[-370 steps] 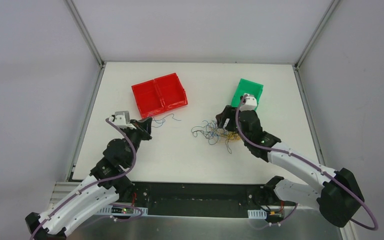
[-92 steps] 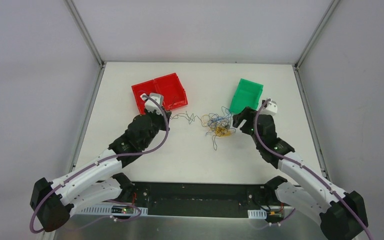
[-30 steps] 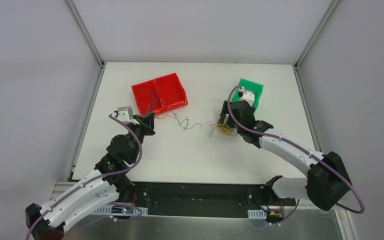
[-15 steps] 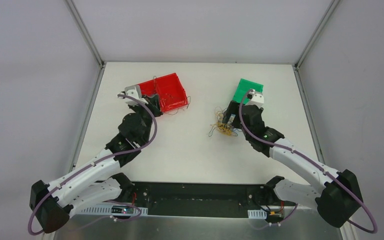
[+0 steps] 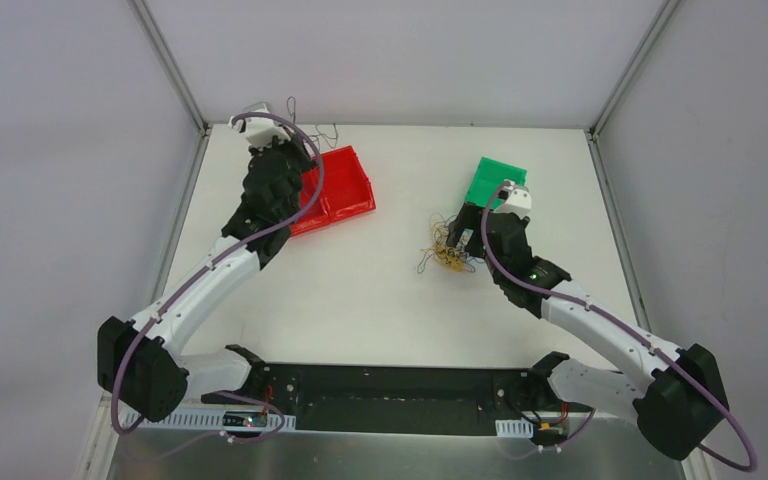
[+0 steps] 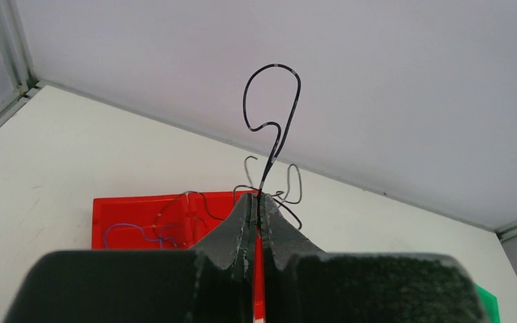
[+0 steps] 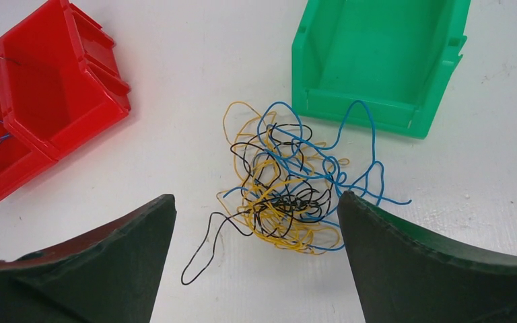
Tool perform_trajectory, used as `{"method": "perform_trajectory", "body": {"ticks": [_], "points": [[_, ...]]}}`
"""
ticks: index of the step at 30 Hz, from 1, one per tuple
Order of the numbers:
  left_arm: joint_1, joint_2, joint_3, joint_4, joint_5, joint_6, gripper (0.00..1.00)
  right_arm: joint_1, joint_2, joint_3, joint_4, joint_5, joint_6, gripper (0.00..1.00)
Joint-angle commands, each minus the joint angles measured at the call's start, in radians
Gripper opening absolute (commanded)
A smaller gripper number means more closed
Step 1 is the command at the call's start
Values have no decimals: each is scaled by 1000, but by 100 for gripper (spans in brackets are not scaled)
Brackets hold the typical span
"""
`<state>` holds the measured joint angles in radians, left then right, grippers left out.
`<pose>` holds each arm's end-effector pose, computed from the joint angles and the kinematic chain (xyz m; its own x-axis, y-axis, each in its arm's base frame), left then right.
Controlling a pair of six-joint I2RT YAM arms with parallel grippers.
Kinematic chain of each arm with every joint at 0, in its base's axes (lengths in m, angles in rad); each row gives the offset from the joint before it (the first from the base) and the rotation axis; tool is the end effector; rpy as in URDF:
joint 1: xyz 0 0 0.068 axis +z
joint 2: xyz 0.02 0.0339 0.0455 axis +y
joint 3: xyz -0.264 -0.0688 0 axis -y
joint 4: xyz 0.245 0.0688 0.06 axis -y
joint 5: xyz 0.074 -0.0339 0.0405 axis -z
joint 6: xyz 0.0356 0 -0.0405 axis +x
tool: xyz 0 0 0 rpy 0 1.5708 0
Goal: Untangle the cables
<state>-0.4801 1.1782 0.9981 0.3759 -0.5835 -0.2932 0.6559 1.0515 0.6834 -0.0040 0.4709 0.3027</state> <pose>0.2508 -0.1085 0.3927 0.1923 -0.3721 -0.9081 -0.0400 0.9216 -0.3861 0.1982 0.1321 0.2721 -0.3372 0.0757 -0.9384 -0.1132 0.9863 0.1202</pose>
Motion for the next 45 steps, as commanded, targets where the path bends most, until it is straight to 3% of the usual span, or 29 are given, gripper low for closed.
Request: {"method": "perform_trajectory", "body": {"ticks": [1,14,17,23,29,33,37,40,45], "points": [[8,49,46,7,70,32,0,-4,-28,4,42,22,6,94],[12,244,-36,98,75,-23,0,-4,-39,-2,53,10,8,95],[12,290,-7,43,51,7,0,-5,-37,-1,54,2,8,94],[13,451,118,-129,-142,55,0,-6,-44,-4,55,4,11,94],[14,599,216,-218,-69,126,0,-5,-44,-3,55,-3,10,94],[14,734,395,-394,32,129,0,-5,-41,-2,55,-5,11,94],[14,934,667,-696,199,173,0,-5,-42,-3,55,-4,8,94],[16,1089,889,-927,209,163,0,-7,-44,-3,54,-5,8,94],[67,1153,924,-986,328,69,0,-10,-55,-9,55,-2,10,94]]}}
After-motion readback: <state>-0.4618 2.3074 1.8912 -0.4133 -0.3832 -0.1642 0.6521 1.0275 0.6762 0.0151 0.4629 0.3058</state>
